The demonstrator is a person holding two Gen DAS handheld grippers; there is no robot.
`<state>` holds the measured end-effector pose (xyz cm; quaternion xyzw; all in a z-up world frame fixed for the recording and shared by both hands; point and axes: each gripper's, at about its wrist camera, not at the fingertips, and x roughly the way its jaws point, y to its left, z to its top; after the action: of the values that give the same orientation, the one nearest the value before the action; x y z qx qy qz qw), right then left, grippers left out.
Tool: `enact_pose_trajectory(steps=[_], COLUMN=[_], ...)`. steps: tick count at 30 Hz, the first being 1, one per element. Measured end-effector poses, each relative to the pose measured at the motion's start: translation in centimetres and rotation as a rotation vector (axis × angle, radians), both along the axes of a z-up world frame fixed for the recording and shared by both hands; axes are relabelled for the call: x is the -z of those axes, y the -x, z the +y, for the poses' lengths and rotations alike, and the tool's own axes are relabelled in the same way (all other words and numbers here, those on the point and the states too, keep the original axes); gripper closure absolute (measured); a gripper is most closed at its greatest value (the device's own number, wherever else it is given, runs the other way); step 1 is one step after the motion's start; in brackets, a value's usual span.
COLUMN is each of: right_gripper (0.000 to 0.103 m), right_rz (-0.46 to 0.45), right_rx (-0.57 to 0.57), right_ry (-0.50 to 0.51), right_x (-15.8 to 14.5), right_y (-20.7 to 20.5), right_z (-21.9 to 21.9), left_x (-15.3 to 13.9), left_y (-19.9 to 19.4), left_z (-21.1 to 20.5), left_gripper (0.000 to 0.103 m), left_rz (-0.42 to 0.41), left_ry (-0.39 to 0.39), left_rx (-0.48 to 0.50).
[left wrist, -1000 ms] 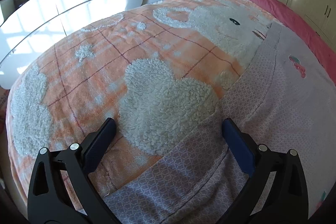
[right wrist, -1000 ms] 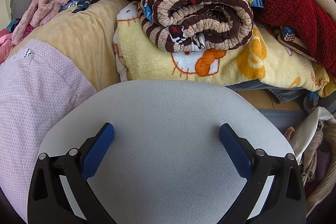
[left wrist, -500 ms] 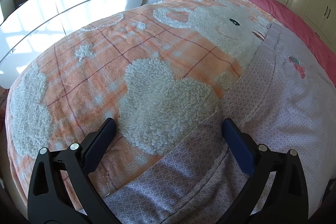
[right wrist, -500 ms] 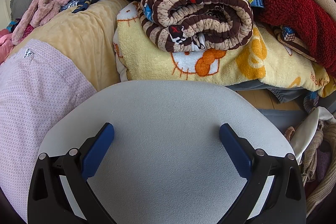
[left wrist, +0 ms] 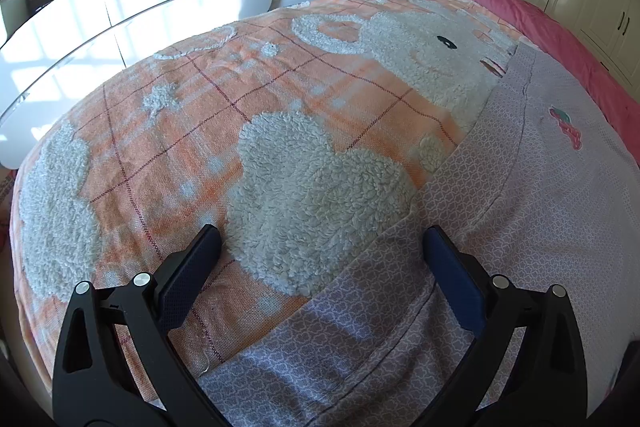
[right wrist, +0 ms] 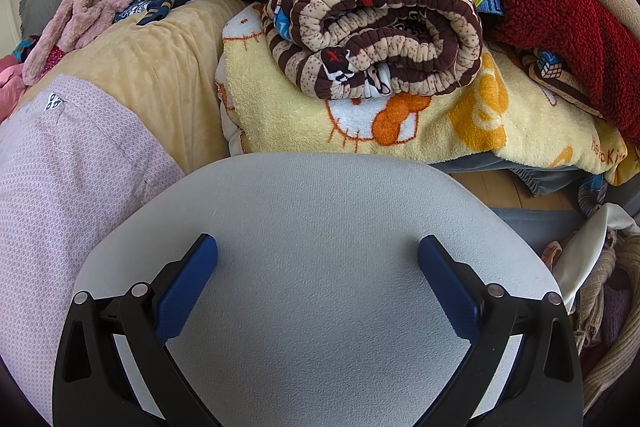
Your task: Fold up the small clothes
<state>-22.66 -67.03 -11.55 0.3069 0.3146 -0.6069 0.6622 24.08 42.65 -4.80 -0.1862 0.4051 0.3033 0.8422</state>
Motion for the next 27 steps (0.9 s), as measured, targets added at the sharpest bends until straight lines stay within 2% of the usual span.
enact_pose_trajectory(steps=[14,17,27], right_gripper=[0.004,0.004,0.004], right_rz=[0.0,0.0,0.0], right_rx=[0.0,0.0,0.0], right_ry=[0.0,0.0,0.0], right_x=[-0.01,0.0,0.0], right_y=[0.0,0.0,0.0], right_z=[0.0,0.0,-0.01], left_x=[0.19,0.13,0.12], left_y=[-0.11,0.15,-0.09], left_z=[-0.09,0.23,-0.04], left_gripper=[0.008,0.008,0.008], left_rz=[-0.002,-0.029,-0.005], left_ry=[-0.01,0.014,-0.007], left_rx=[-0.001,-0.002,-0.002])
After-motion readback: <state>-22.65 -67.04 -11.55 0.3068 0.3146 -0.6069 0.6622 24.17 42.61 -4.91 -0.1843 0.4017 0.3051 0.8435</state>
